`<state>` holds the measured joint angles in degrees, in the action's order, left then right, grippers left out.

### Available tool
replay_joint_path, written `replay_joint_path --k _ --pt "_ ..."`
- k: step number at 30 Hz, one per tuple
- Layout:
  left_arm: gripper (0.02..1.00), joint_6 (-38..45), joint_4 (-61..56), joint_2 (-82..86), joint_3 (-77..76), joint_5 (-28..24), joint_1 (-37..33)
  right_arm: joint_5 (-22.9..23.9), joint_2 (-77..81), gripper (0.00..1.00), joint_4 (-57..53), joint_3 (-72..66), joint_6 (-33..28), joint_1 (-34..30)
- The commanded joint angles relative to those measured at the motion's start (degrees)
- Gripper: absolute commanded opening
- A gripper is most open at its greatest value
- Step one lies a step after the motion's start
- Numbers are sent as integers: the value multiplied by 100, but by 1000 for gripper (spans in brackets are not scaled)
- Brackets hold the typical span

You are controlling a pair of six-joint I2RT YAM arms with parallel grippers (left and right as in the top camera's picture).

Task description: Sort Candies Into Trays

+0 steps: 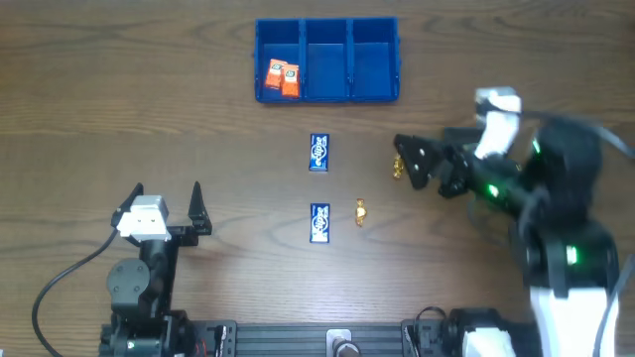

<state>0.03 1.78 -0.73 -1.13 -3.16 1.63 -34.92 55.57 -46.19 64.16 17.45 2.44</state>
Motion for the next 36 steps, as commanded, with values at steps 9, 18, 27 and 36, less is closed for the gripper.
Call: replay_joint_path --k 9,18,27,36 --pt "996 20 249 35 85 -48 -22 1250 2599 998 -763 374 675 2686" --pt "996 20 249 35 85 -48 -22 2247 3744 998 -922 374 1582 3842" --pt "998 20 249 35 85 -48 -22 2697 4745 998 -691 374 2227 4146" --pt "998 20 249 35 85 -50 -22 2970 5125 998 -118 372 2343 4210"
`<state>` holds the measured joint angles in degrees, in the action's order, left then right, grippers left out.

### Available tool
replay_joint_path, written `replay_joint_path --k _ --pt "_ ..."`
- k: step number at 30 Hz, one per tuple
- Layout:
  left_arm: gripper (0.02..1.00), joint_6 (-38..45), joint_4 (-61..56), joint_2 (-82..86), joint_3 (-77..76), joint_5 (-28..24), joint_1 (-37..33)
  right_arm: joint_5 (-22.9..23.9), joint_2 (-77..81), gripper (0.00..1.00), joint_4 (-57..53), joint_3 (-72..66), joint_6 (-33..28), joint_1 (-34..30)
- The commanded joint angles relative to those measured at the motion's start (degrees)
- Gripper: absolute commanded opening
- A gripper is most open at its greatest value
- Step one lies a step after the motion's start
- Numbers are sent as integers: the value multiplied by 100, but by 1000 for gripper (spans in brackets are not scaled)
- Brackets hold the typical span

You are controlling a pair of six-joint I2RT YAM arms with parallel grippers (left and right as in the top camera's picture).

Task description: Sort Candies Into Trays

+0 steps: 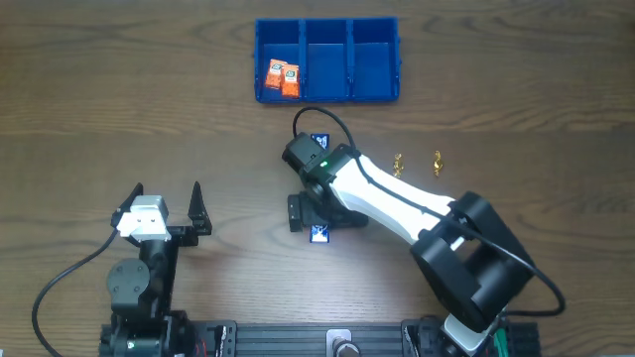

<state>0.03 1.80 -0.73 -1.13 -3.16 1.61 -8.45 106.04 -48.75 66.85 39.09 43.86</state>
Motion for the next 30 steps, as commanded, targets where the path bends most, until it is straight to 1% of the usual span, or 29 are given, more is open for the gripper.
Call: replay_joint_path --k 1,4,17,18,20,23,24,26,28,30 --pt "998 20 247 35 85 -48 -20 409 83 998 142 105 243 79" --pt "998 20 247 35 85 -50 -20 592 83 998 138 103 293 120" --pt "998 20 247 35 85 -48 -20 645 330 1000 352 103 317 205" --pt "998 20 247 35 85 -50 -20 647 332 996 352 103 317 205" --pt "998 20 247 35 85 -48 -20 647 334 947 348 103 413 205" --pt "996 20 247 35 85 -48 -20 647 352 908 352 103 422 205" --pt "998 20 247 35 85 -48 -20 647 361 831 352 103 422 205" --pt "998 20 247 35 85 -50 -20 647 361 722 352 103 422 205" --pt "996 20 247 35 85 -48 -20 647 361 570 350 103 422 205" --pt "998 20 247 35 85 -50 -20 647 361 463 350 103 422 205"
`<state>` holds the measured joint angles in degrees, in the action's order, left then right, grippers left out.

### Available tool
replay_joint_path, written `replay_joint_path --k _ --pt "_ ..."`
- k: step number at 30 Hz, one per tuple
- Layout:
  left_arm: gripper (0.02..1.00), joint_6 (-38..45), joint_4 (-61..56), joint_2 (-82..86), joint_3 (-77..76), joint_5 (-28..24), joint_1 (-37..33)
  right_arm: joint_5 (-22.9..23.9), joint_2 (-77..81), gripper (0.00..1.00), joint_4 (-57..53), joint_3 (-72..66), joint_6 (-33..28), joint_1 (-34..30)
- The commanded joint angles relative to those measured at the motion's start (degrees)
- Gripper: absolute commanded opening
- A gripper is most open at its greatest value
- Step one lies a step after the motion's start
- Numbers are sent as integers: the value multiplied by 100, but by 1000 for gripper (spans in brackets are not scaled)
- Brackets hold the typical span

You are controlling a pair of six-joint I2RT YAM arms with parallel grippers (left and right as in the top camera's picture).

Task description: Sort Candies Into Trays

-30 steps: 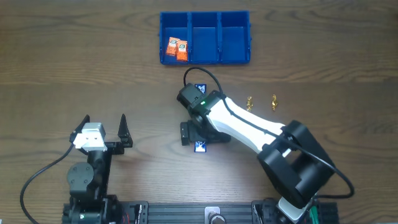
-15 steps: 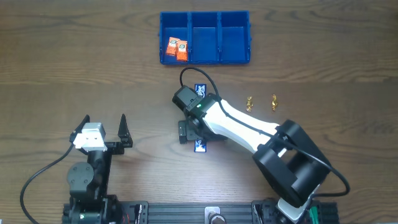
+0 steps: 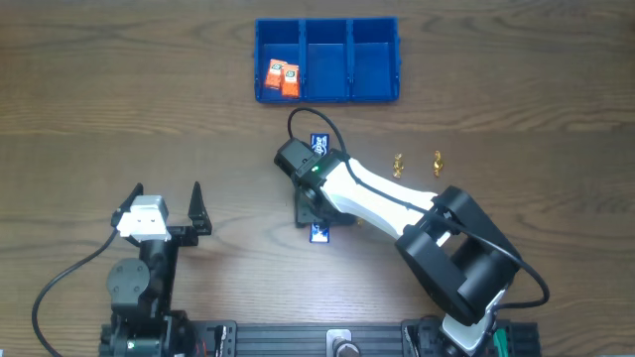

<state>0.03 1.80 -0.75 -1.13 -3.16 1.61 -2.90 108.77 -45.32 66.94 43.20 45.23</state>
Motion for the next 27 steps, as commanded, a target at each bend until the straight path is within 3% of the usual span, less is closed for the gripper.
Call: replay_joint_path --k 1,5,11,15,20,27 --pt "996 20 247 37 85 -48 -20 92 87 430 9 94 11 68" --pt "998 20 247 37 85 -48 -20 92 87 314 20 94 11 68" --pt "998 20 247 37 85 -50 -20 133 42 257 50 166 7 66" --pt "998 20 247 37 85 -48 -20 831 -227 253 -754 828 -57 -52" --pt "998 20 247 37 85 -48 -20 1526 -313 251 -1998 2861 -881 -623" --pt "998 20 247 37 85 -50 -20 1714 140 198 -1974 5012 -1738 -1499"
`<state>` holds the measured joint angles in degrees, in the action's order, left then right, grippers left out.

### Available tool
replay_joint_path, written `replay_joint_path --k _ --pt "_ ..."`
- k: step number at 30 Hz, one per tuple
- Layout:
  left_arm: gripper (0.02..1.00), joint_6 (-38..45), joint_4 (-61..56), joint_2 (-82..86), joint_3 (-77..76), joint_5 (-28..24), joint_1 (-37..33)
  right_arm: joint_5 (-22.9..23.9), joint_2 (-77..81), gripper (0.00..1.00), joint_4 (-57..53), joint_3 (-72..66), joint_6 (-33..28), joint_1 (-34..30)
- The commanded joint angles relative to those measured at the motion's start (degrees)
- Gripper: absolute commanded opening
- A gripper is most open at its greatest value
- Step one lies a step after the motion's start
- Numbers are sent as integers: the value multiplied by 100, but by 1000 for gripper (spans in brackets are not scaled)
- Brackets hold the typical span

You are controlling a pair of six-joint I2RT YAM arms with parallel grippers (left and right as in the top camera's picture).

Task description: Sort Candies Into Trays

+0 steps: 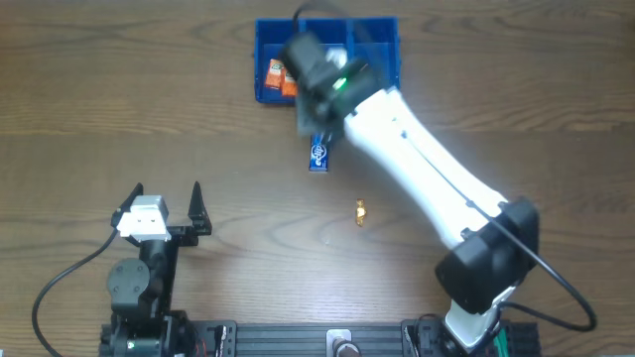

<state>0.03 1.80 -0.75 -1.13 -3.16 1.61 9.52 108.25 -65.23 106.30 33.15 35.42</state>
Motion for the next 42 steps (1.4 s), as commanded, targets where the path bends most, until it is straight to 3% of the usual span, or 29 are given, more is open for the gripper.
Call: replay_joint_path --k 1,7,26,31,32,34,36,39,42 --pt "996 20 247 37 85 -48 -20 520 323 198 79 1296 -835 -597" --pt "998 20 247 37 85 -48 -20 595 1329 198 918 1976 -1421 -879" --pt "998 20 247 37 85 -48 -20 586 2450 209 1784 1978 -1412 -968" --pt "998 20 247 37 85 -50 -20 586 2452 389 1786 1976 -1412 -968" --pt "998 20 247 37 85 -50 -20 584 2455 457 1788 1976 -1412 -966" --pt "998 20 247 37 85 -48 -20 584 2455 687 1797 1976 -1412 -966" --pt "998 20 247 37 85 -48 -20 584 2452 796 1801 1976 -1412 -966" --pt "998 20 247 37 85 -48 -20 584 2452 879 1816 1976 -1412 -966" --pt "998 20 247 37 85 -48 -20 535 2450 886 1823 1980 -1412 -966"
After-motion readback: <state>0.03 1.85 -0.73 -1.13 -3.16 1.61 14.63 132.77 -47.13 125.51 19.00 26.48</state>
